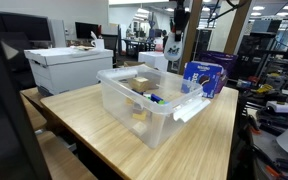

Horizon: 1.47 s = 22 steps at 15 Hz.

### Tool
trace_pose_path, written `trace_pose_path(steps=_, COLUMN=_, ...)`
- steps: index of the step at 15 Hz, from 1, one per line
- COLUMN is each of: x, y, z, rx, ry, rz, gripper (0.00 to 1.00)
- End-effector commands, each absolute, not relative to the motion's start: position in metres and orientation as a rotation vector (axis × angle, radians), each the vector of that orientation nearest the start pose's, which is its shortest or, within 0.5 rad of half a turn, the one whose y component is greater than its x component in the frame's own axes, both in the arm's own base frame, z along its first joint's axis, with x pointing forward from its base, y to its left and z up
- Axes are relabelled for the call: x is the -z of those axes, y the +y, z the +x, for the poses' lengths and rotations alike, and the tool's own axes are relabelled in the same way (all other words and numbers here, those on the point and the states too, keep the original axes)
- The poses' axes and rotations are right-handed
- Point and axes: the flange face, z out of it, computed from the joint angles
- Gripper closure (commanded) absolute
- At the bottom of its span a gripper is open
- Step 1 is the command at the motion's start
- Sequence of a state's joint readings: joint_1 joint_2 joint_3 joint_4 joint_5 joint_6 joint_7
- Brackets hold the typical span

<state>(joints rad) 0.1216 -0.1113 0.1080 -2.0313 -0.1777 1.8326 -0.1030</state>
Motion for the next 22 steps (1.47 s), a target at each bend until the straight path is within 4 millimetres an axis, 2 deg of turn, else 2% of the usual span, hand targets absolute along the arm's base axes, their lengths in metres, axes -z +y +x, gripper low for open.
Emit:
trace_pose_path(steps=1, x=-0.492, y=0.132, z=0.503, rx=-0.142, ry=-0.759, rz=-3.206, gripper=0.66)
trace_pose_path(steps=4, x=-0.483, y=0.156, z=0.499, rx=-0.159, ry=-0.846, rz=-3.161, gripper=0.66)
trace_pose_path(steps=6, x=-0.469, y=0.178, z=0.495, rx=-0.184, ry=-0.922, rz=-3.092, gripper=0.66)
trace_pose_path(steps=9, x=-0.455, y=0.193, z=0.495, rx=-0.218, ry=-0.975, rz=-3.02, gripper=0.66)
trace_pose_path(steps=18, x=-0.395, y=0.217, z=0.513, rx=-0.209, ry=-0.976, rz=-2.9, gripper=0.66)
trace_pose_path(steps=22, x=-0.383, y=0.223, z=0.521, rx=-0.203, ry=-0.954, rz=-2.822, gripper=0.66)
